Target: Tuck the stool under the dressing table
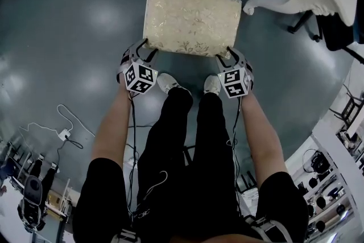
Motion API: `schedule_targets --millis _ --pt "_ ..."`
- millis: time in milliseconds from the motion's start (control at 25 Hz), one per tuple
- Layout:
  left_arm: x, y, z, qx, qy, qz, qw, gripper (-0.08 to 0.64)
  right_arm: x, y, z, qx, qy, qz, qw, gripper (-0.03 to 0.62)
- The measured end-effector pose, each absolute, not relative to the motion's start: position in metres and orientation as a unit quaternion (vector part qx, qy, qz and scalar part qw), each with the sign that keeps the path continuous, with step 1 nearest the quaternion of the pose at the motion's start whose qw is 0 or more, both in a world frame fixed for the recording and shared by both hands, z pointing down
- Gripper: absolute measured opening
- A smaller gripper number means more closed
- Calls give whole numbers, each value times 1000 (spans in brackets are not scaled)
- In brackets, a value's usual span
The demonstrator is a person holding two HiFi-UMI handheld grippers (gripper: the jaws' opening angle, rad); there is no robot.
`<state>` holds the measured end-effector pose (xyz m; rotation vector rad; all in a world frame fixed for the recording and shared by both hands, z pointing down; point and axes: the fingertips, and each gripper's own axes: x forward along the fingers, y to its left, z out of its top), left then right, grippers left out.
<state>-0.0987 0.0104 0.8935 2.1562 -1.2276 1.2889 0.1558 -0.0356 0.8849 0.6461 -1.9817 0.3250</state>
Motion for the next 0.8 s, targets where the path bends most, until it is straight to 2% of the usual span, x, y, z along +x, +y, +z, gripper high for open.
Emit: schedule_targets --millis 800 --pt "-169 -75 888 772 -417 455 151 230 87 -106 877 334 -811 140 460 225"
